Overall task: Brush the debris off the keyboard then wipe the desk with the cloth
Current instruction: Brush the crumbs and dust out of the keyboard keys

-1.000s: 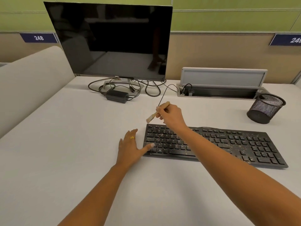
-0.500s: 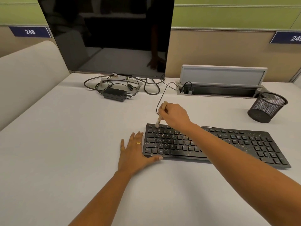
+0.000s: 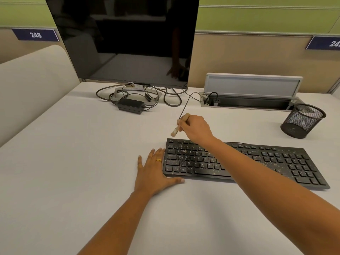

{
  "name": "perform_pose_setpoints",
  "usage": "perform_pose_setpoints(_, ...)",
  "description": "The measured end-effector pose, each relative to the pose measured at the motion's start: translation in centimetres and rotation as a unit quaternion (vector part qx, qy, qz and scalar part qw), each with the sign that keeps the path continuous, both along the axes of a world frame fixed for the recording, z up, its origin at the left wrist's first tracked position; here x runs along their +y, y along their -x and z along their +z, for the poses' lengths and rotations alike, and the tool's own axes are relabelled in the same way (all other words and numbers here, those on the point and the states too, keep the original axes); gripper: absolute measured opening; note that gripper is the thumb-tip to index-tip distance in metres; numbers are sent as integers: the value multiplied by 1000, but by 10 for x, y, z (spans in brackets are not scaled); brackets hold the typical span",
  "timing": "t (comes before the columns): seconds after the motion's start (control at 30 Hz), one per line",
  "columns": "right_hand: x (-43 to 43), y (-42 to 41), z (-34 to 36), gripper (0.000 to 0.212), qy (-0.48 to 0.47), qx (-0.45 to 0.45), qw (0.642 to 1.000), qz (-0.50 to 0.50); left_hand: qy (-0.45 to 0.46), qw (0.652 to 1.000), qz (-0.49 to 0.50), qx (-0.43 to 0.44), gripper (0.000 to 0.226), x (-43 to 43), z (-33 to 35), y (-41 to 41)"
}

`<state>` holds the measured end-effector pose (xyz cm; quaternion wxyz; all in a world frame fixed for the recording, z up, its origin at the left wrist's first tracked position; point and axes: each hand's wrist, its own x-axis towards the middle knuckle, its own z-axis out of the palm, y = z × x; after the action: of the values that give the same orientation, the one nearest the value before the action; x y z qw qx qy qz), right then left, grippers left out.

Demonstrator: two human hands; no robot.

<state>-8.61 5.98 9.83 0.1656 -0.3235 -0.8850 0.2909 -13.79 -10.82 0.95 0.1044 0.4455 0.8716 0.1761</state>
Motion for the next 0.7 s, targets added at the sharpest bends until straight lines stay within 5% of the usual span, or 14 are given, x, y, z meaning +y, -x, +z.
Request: perform_pose_setpoints(0.7, 9, -17, -2, 38, -48, -77, 994, 58, -9, 1000, 9, -7, 115, -1, 3, 0)
